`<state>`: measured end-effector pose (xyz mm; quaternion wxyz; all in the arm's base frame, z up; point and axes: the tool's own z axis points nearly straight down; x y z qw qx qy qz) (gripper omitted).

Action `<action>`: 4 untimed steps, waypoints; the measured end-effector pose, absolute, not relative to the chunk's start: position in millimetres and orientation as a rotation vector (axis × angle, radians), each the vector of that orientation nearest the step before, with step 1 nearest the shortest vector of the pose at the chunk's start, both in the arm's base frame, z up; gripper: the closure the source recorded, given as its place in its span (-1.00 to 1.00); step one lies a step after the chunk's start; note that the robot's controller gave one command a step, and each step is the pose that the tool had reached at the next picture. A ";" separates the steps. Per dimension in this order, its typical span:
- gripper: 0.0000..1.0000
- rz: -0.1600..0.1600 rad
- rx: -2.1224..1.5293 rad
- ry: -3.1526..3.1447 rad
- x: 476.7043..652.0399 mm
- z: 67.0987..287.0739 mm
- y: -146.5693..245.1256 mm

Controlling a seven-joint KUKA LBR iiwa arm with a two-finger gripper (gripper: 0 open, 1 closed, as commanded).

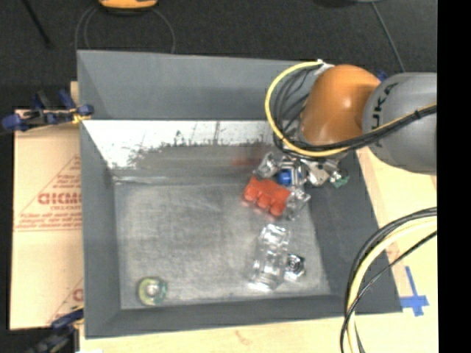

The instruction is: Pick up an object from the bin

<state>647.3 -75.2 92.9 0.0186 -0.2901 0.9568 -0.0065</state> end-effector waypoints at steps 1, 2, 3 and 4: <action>-1.00 -0.001 -0.294 3.117 650.7 104.8 -73.6; -1.00 -0.002 -0.446 3.102 641.7 76.3 -25.7; -1.00 -0.004 -0.690 3.052 655.5 74.1 -124.6; -1.00 -0.004 -0.884 3.008 647.6 76.4 -67.2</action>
Offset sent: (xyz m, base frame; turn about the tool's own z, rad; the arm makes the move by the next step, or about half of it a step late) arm 0.0007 0.0022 0.0089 0.4000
